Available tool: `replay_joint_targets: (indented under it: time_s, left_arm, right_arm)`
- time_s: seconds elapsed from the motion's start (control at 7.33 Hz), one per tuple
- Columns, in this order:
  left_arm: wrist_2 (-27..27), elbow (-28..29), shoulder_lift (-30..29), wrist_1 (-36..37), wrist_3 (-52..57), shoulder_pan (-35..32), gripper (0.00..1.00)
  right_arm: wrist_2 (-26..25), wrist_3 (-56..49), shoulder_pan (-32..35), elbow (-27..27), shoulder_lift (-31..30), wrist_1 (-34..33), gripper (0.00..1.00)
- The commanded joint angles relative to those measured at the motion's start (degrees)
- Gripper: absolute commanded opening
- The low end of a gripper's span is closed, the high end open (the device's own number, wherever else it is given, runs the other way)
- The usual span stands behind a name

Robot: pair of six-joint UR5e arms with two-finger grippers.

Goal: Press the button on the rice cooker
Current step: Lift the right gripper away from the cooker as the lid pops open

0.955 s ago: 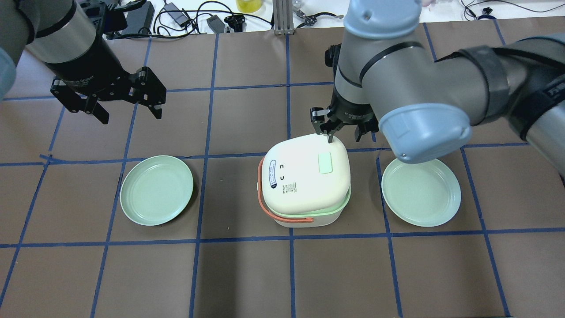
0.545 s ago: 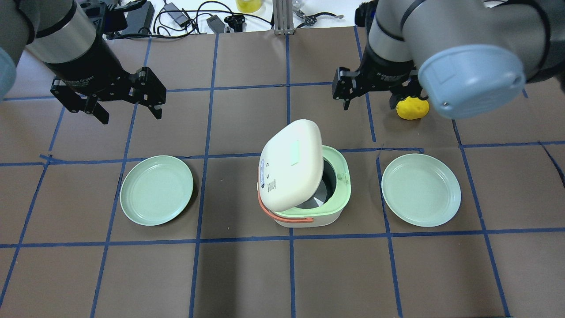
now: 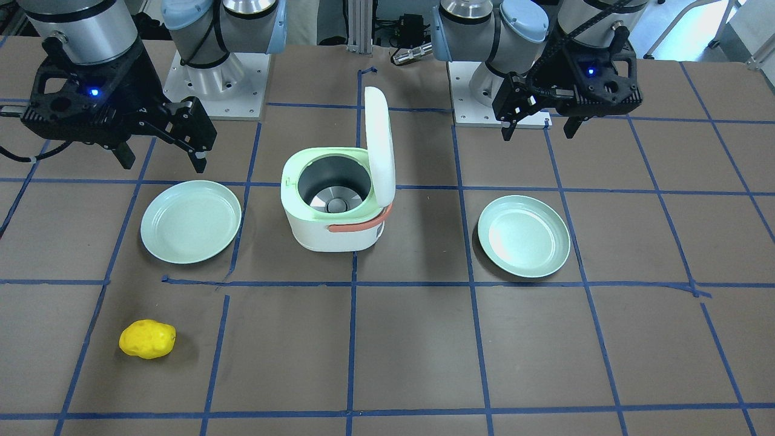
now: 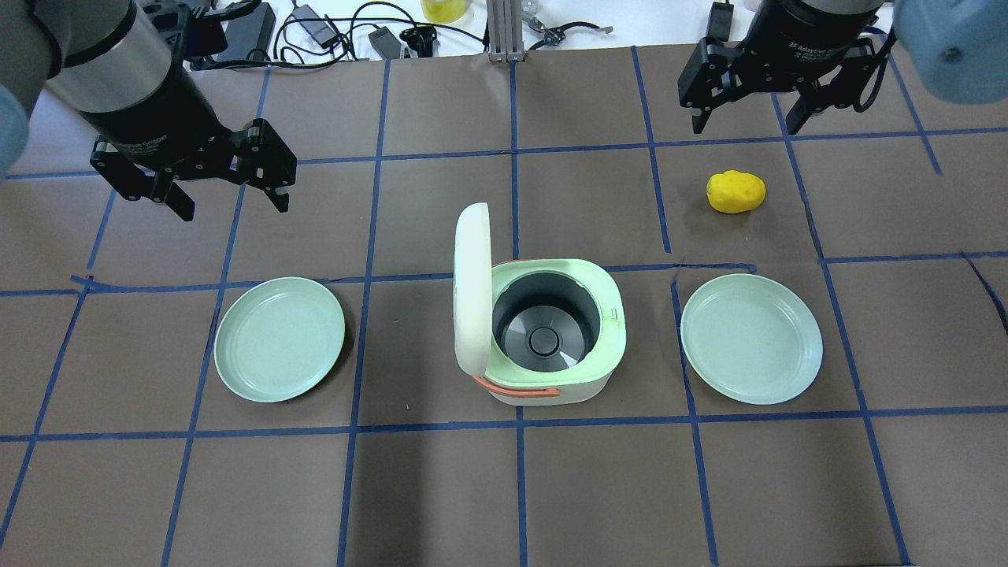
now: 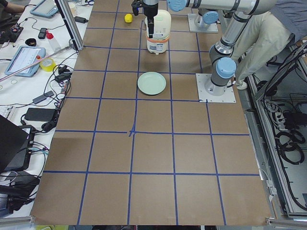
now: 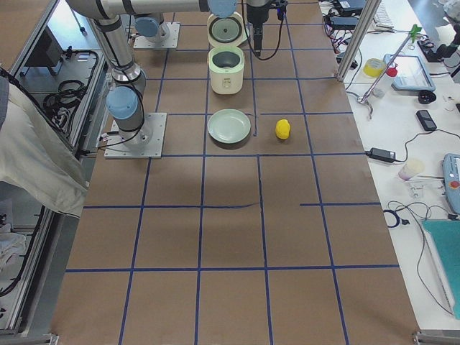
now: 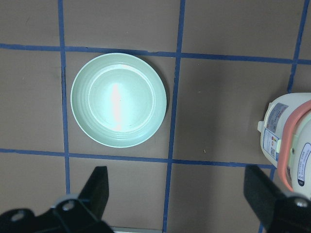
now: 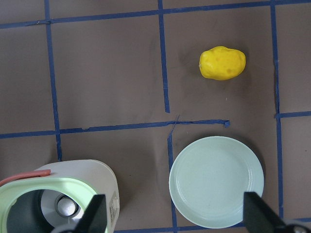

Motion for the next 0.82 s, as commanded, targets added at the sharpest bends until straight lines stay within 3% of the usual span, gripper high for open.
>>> replay_joint_targets:
  time_s: [0.0, 0.68]
  left_arm:
    - [0.0, 0.0, 0.0, 0.0, 0.0, 0.0, 1.00]
    - [0.0, 0.0, 0.0, 0.0, -0.1, 0.0, 1.00]
  right_arm:
    - [-0.1, -0.1, 0.0, 0.0, -0.2, 0.1, 1.00]
    - [0.0, -0.1, 0.2, 0.6, -0.4, 0.1, 1.00]
